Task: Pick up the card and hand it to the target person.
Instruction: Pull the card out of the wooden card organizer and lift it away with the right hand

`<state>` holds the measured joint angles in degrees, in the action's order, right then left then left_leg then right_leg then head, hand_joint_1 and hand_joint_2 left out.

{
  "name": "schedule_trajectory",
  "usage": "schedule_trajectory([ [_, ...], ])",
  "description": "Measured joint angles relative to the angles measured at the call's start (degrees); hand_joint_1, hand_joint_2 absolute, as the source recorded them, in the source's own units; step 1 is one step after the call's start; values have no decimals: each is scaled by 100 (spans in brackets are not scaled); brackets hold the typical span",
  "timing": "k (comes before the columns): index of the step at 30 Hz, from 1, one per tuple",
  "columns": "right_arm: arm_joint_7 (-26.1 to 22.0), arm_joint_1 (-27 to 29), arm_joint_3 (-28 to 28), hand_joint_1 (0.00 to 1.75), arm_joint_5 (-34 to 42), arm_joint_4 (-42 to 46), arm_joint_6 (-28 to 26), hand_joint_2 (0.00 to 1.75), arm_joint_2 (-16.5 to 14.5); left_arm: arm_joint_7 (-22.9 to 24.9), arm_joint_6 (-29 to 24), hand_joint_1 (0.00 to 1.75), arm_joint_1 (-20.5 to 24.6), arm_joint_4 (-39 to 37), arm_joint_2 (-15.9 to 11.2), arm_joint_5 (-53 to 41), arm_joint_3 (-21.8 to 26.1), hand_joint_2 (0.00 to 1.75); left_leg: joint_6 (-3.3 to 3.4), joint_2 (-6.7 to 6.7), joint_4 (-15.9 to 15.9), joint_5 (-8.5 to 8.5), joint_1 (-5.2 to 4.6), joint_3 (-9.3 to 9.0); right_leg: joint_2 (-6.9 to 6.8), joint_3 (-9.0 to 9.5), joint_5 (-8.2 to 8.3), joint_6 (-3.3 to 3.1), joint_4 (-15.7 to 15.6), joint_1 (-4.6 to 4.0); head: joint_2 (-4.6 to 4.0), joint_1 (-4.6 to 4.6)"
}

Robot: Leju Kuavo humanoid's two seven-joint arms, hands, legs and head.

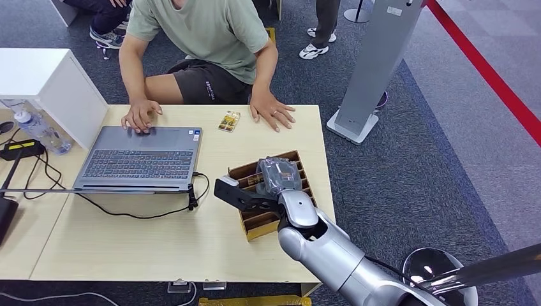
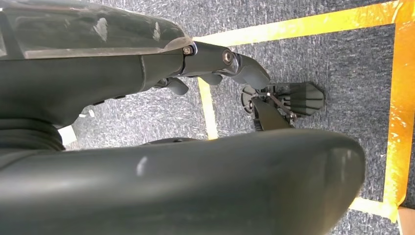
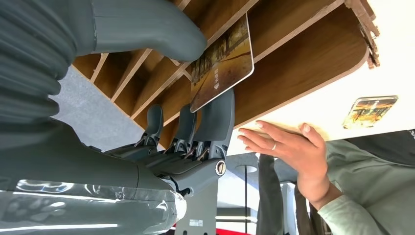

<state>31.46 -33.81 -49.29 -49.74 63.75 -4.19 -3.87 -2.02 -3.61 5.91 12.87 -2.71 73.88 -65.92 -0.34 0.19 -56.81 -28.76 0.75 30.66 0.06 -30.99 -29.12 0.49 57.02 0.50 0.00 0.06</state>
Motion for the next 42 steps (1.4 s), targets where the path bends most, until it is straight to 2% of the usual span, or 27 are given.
schedule_trajectory([
  [6, -26, 1, -15, 116, 6, -1, 3, 175, 0, 1, 0, 0, 0, 0, 0, 2, 0, 0, 0, 0, 0, 0, 0, 0, 0, 0, 0, 0, 0, 0, 0, -1],
  [10, -21, 1, -18, 140, 6, -1, 12, 175, 0, 1, 1, 0, 0, 0, 0, 2, 0, 0, 0, 0, 0, 0, 0, 0, 0, 0, 0, 0, 0, 0, 0, -2],
  [13, -14, -1, -17, 148, 5, -1, 15, 175, 0, -1, 5, 0, 0, 0, 0, 2, 0, 0, 0, 0, 0, 0, 0, 0, 0, 0, 0, 0, 0, 0, 0, -2],
  [35, 78, 4, -10, 147, -50, 17, -57, 175, 13, -53, 8, 0, 0, 0, 0, -85, -4, 0, 0, 0, 0, 0, 0, -1, 0, 0, 0, 0, 0, 0, 0, 1],
  [42, 5, 68, 62, 147, -188, 333, -439, 175, 103, -49, 6, 0, -5, 0, 0, -66, -3, 0, 0, 1, -1, 0, 0, -1, 1, -1, 0, 0, -1, 0, 0, 0],
])
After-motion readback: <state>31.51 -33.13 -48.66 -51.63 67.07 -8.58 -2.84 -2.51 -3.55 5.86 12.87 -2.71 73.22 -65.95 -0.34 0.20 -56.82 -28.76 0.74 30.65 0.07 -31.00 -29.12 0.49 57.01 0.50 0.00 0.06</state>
